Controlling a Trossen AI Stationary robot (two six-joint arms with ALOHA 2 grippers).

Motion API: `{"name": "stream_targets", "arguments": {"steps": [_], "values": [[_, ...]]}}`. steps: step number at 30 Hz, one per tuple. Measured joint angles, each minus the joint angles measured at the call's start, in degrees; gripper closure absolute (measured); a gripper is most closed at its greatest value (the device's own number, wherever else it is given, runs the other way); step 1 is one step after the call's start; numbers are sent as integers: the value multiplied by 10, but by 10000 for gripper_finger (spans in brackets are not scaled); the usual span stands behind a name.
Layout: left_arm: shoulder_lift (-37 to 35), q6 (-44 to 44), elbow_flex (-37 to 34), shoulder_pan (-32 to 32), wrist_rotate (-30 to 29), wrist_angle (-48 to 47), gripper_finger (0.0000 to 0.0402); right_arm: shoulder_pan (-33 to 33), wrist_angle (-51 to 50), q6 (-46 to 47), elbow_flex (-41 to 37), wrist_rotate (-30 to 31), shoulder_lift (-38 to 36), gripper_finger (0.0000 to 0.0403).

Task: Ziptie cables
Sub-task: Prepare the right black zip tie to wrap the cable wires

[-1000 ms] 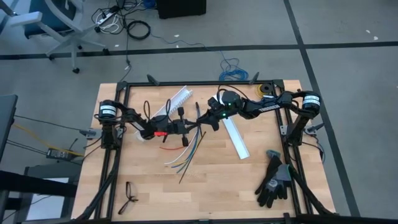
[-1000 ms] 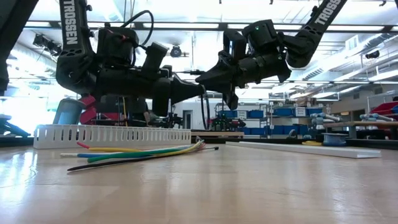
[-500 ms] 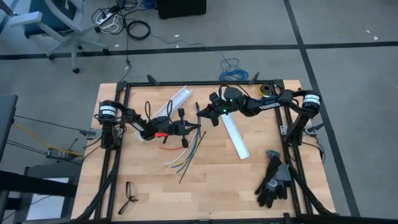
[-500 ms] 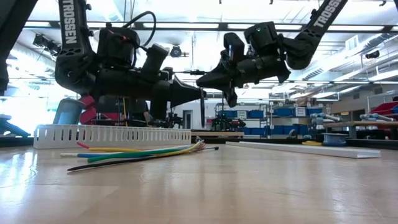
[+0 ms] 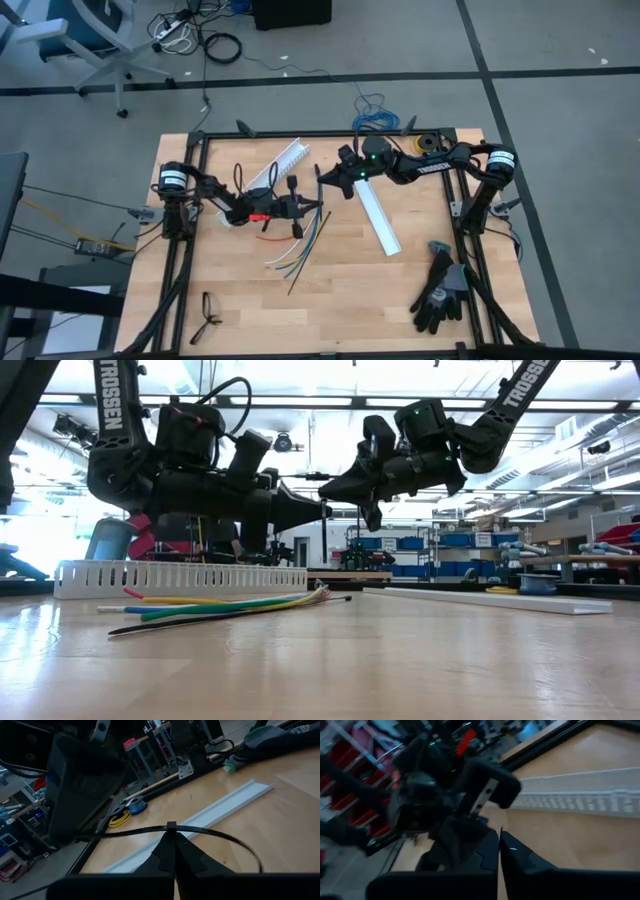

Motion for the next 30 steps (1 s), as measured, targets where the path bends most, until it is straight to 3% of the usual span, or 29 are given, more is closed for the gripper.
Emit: {"name": "stream_targets", "arguments": {"steps": [8,13,16,22,30], "values": [[-16,-28,-4,-1,-37,-14,400,1,-26,8,0,-26,0,322],[-90,-34,-26,-1,-62,-120,400,-10,-48,8,0,-49,0,289],[-156,-60,-32,-1,-72,-229,400,-18,-77,0,0,-62,0,288],[-270,-88,-10,2,-71,-557,400,-17,-164,-27,0,-63,-12,296],[-293,-121,52,46,-56,-830,400,35,-191,-27,0,-60,-14,298]]}}
